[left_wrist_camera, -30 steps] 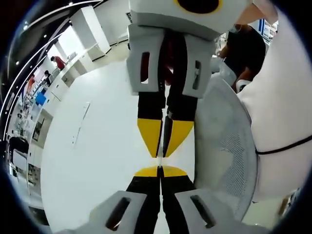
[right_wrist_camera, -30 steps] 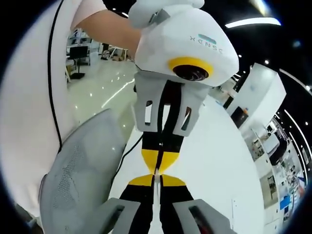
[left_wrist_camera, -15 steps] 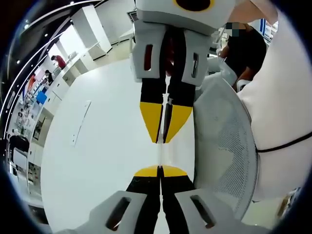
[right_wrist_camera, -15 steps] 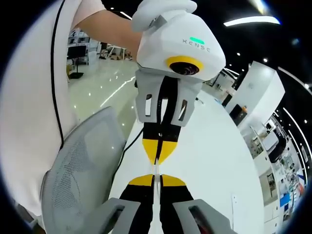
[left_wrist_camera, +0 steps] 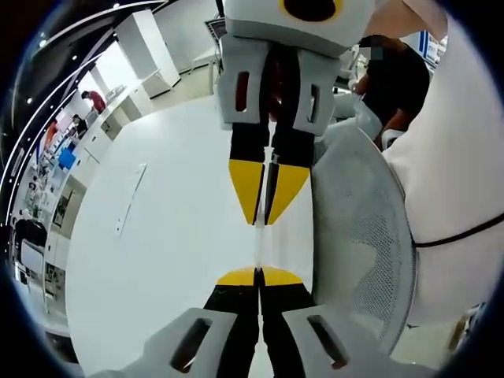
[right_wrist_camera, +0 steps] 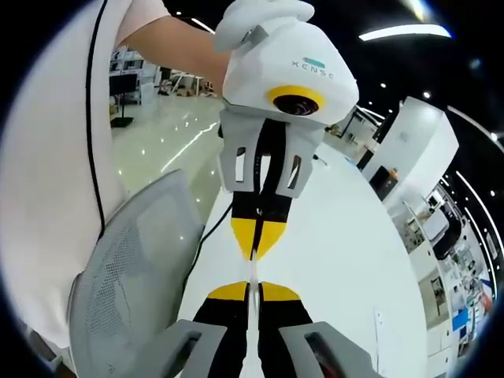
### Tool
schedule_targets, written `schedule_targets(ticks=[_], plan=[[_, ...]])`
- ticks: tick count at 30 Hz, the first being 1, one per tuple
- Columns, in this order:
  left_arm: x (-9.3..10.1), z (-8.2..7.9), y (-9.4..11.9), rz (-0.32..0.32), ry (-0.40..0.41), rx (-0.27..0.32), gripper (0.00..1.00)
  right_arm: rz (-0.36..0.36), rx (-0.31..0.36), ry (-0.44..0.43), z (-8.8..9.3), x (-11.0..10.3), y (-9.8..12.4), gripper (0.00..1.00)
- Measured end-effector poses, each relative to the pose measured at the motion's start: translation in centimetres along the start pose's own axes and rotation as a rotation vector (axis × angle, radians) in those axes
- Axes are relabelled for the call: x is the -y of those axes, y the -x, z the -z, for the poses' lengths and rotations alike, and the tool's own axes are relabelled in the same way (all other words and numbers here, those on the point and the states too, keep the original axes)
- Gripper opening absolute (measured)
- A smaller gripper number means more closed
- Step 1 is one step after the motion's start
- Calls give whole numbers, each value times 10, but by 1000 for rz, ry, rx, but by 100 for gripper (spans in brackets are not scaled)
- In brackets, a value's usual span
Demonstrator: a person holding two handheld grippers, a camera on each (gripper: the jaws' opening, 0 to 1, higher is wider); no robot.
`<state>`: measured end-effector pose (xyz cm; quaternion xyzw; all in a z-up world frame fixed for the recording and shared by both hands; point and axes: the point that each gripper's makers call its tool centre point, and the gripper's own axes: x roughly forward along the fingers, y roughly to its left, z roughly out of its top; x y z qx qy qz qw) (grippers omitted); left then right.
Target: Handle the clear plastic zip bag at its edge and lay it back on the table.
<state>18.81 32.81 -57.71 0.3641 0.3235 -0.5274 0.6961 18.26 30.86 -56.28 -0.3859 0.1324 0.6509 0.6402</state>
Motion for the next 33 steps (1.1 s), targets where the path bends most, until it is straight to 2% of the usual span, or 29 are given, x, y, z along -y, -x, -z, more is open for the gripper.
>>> schedule_targets(ticks=[9,11,16,33], plan=[[1,0,-1,-1,-10,-9,0,10,1,-17,4,0,0,0],[1,1,-1,1,-11,-12,0,-4,12,-50,4,-2,0,0],[1,1,-2,2,-10,-14,0,7,21,-62,3,0,-1,0],[2,0,-3,11,1,-7,0,-7,27,-74,-3,-1,-7,1]])
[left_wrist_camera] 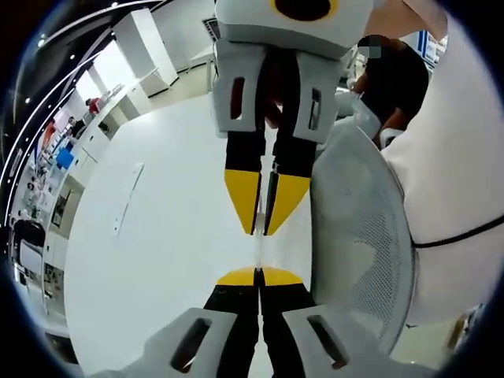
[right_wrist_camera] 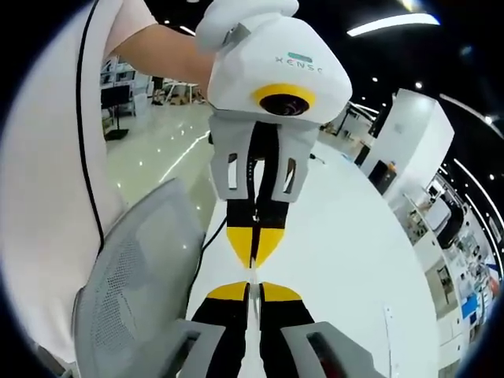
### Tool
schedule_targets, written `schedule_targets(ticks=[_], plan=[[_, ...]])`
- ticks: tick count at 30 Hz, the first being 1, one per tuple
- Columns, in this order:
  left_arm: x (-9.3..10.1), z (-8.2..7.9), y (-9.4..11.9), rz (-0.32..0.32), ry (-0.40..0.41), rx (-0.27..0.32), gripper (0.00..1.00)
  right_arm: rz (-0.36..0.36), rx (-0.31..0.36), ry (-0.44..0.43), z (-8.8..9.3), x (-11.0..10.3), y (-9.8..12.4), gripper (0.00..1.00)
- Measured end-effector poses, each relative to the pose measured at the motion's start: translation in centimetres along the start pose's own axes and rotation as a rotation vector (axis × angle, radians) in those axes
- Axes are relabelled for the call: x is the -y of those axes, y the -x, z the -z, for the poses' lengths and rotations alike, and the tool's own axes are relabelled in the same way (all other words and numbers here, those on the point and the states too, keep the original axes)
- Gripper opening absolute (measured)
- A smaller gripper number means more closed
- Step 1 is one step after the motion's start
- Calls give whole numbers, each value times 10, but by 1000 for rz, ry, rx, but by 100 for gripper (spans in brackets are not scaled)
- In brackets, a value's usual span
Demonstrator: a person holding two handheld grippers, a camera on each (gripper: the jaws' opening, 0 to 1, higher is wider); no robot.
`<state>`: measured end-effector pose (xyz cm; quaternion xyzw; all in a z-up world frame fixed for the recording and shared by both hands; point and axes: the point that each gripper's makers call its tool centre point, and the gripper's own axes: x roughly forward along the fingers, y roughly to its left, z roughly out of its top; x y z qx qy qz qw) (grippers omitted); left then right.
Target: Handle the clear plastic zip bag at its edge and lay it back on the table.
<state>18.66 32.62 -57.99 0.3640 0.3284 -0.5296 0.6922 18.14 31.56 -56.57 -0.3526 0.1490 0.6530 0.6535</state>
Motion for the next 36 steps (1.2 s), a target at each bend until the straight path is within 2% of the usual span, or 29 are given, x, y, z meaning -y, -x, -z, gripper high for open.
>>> schedule_targets(ticks=[17,36], plan=[[1,1,-1,5,11,5,0,-16,-6,-12,0,-2,-4,0],[0,1,0,-4,9,18,0,6,-34,7,3,1,-4,0]])
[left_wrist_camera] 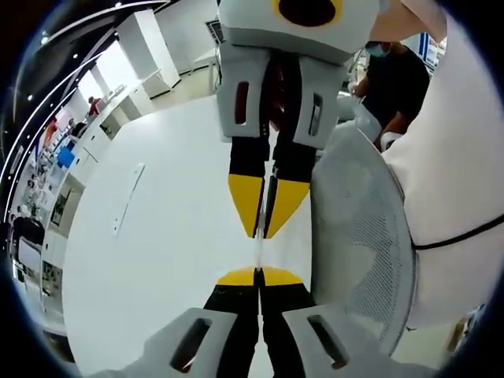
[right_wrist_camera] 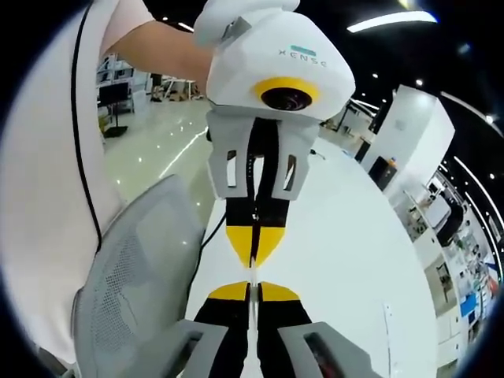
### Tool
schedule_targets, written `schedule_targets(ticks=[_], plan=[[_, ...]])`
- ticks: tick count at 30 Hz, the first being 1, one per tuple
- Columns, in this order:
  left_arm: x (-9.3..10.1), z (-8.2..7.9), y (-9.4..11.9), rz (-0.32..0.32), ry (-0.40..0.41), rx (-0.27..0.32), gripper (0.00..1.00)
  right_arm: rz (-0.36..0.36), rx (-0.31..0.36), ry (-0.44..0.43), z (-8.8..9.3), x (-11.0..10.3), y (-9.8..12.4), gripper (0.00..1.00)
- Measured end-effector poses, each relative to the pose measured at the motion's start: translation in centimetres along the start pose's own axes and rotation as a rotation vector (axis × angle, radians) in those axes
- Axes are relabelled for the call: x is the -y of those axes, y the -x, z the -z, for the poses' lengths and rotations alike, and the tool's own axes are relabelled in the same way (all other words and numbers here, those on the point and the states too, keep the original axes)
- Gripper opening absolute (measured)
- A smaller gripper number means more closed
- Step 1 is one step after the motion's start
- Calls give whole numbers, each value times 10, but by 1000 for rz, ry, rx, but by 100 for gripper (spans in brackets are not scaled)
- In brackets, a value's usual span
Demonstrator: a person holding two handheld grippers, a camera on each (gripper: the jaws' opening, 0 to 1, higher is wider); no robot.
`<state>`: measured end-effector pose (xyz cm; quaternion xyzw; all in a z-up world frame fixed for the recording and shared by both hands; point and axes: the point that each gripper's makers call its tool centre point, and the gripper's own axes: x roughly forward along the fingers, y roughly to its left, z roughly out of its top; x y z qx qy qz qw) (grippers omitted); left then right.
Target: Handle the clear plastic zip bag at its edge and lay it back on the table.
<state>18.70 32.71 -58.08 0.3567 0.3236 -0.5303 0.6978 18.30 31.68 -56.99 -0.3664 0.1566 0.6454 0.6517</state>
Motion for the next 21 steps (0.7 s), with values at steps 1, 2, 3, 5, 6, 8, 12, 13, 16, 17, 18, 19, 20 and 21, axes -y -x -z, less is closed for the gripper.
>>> schedule_targets(ticks=[1,2,3,5,6,8,12,13,16,17,18,19,20,21], plan=[[0,0,0,2,5,3,0,2,1,-3,0,0,0,0],[0,0,0,1,4,4,0,1,1,-5,1,0,0,0],[0,0,0,2,3,4,0,0,0,-1,1,0,0,0],[0,0,0,3,1,3,0,2,-2,2,1,0,0,0],[0,0,0,3,-1,2,0,0,-3,2,1,-1,0,0],[1,0,-1,5,-2,1,0,0,-2,1,1,-1,1,0],[1,-1,-1,5,-4,3,0,-1,-4,1,1,-2,1,0],[1,-1,-1,6,-5,3,0,-1,-5,0,1,-2,1,0],[1,-1,-1,4,-7,4,0,1,-8,-3,2,-2,2,0],[1,-1,-2,4,-7,4,0,1,-9,-1,2,-2,2,0],[1,-2,-2,4,-8,5,0,1,-9,-2,2,-2,2,0],[1,-2,-1,4,-9,6,0,0,-10,-2,3,-2,2,0],[1,-2,-1,5,-9,8,0,1,-12,-2,3,-2,3,0],[1,-3,-1,3,-10,8,0,1,-13,-1,3,-2,3,0]])
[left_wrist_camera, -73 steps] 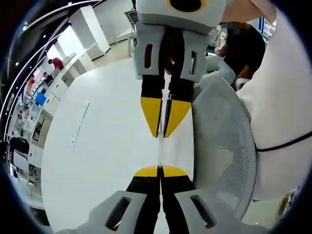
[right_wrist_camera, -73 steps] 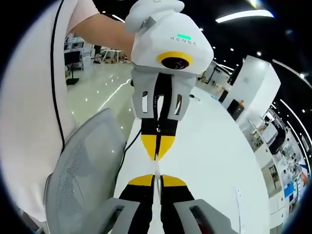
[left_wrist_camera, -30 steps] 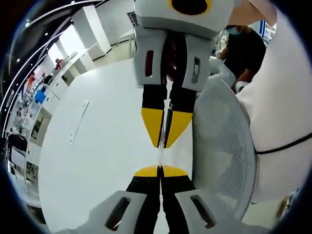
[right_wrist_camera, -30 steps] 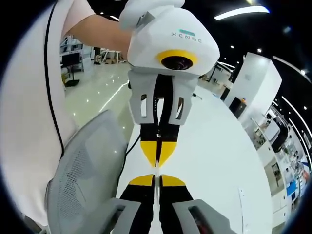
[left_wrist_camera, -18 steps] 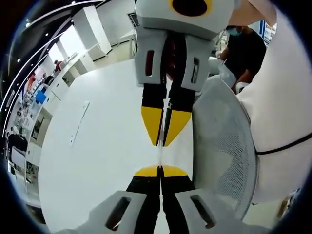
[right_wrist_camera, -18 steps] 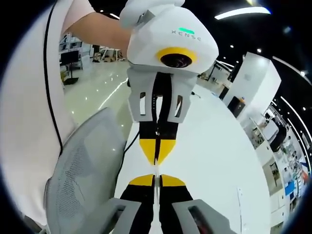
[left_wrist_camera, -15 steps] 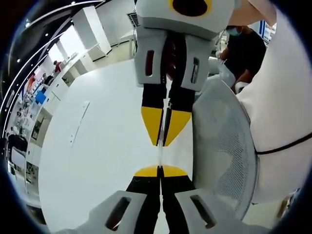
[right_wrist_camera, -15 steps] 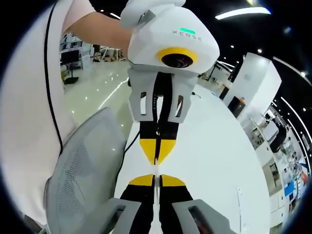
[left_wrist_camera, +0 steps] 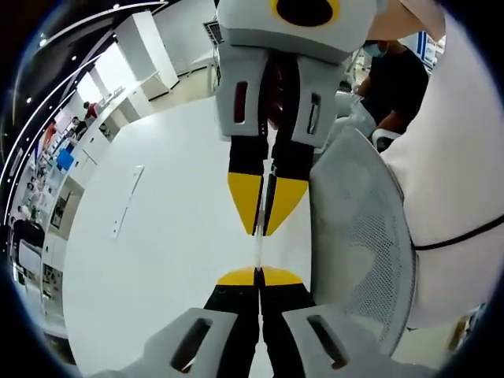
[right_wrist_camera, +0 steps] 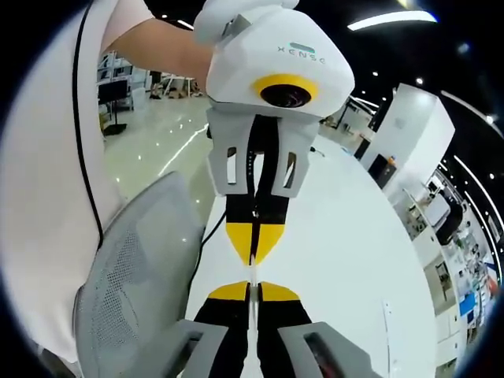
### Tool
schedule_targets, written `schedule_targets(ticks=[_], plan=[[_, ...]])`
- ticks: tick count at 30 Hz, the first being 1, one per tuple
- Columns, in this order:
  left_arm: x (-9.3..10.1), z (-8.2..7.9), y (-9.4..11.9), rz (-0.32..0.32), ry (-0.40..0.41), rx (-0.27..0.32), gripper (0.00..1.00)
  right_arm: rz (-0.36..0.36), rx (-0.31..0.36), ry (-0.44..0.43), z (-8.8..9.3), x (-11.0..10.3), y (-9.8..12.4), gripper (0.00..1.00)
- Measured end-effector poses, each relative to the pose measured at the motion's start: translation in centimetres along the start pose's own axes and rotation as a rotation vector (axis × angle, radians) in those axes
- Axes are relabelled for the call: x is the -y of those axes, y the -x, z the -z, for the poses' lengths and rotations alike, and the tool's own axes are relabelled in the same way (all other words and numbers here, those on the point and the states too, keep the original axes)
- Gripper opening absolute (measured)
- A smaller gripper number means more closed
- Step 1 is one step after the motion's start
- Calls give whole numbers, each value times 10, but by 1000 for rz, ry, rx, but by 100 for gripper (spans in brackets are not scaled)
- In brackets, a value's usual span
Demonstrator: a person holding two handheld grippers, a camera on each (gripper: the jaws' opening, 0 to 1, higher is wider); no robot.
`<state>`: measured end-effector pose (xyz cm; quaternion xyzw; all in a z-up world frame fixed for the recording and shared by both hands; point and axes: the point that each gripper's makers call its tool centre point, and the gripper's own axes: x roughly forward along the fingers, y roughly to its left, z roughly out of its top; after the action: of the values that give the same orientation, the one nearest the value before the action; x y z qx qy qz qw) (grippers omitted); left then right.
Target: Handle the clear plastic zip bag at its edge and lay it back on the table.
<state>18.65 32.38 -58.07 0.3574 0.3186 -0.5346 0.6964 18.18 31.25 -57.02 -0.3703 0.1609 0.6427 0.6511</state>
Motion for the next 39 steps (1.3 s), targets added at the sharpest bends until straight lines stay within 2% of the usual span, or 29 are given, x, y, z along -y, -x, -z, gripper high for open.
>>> schedule_targets(ticks=[25,39], plan=[[-3,9,3,-17,12,-1,0,13,-21,-12,13,2,12,0],[-1,8,5,-20,15,-2,0,24,-29,-20,21,1,19,0]])
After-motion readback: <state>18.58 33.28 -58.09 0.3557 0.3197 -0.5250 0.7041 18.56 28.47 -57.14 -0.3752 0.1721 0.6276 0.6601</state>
